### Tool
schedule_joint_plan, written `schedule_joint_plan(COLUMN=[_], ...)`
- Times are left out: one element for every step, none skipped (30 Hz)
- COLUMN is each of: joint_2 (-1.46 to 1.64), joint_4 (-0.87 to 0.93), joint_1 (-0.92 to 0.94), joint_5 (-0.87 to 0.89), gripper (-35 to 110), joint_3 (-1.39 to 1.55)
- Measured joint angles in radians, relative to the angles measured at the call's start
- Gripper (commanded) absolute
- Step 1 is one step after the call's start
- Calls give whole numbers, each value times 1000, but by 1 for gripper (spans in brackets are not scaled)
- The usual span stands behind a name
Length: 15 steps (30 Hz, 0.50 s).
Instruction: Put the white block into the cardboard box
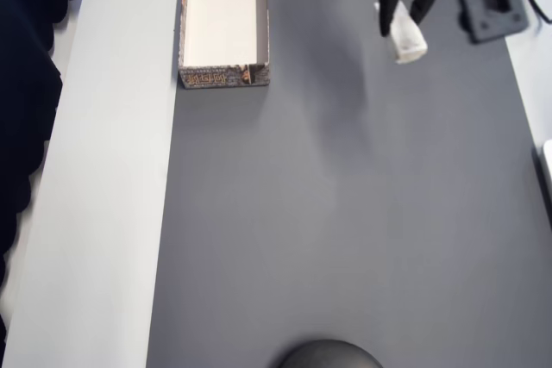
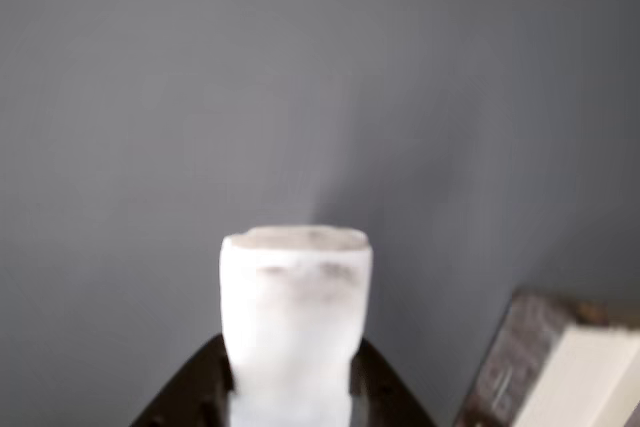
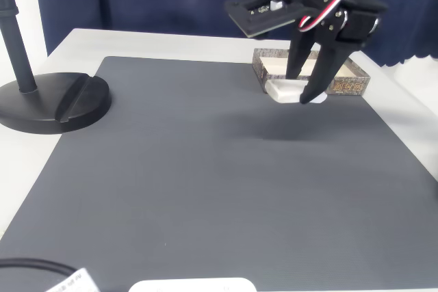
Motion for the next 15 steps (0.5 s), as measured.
schedule_joint_plan(joint_2=[-9, -25, -41, -58, -78, -97, -118, -143, -166, -189, -215, -242, -273, -305, -337], joint_4=[9, 18, 26, 34, 40, 48, 57, 67, 81, 97, 110, 123, 135, 147, 156], joint_1=[17, 34, 54, 75, 100, 126, 150, 176, 202, 227, 250, 273, 295, 314, 334], joint_5=[-9, -15, -20, -20, -20, -12, 2, 17, 31, 43, 54, 66, 86, 110, 132], gripper=[-2, -2, -2, -2, -2, -2, -2, -2, -2, -2, -2, -2, -2, -2, -2], joint_3=[-18, -38, -60, -83, -109, -137, -169, -201, -232, -262, -296, -328, -364, -399, -436])
